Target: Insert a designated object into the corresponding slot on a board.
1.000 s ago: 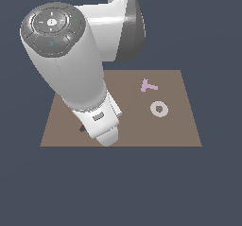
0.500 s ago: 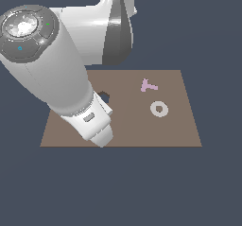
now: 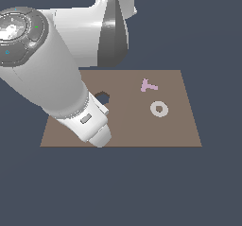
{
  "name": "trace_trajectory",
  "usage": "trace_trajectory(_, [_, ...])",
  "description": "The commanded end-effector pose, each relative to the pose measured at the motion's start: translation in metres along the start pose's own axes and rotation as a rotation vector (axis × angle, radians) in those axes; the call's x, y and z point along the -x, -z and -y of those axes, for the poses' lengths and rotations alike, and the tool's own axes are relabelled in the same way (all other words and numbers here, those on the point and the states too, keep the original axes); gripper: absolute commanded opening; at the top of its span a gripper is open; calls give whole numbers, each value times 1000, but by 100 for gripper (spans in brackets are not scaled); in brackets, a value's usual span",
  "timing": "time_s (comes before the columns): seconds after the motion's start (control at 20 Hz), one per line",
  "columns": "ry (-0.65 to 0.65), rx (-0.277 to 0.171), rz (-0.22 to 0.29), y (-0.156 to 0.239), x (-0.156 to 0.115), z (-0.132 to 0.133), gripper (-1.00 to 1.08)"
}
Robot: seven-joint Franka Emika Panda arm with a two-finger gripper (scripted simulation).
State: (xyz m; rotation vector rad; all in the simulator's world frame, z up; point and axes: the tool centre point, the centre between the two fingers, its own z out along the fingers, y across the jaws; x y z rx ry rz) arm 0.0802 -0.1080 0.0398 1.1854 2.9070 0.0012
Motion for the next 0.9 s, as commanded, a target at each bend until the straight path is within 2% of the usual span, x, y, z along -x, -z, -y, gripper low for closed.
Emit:
trace_trajectory(0.0, [0,0,0,0,0,0,-100])
trace_trajectory(0.35, [5,-2,-1,-10,0,0,-100])
trace_trajectory(0.4, [5,-2,-1,-10,0,0,100])
trace_trajectory(0.85, [5,-2,-1,-10,0,0,100])
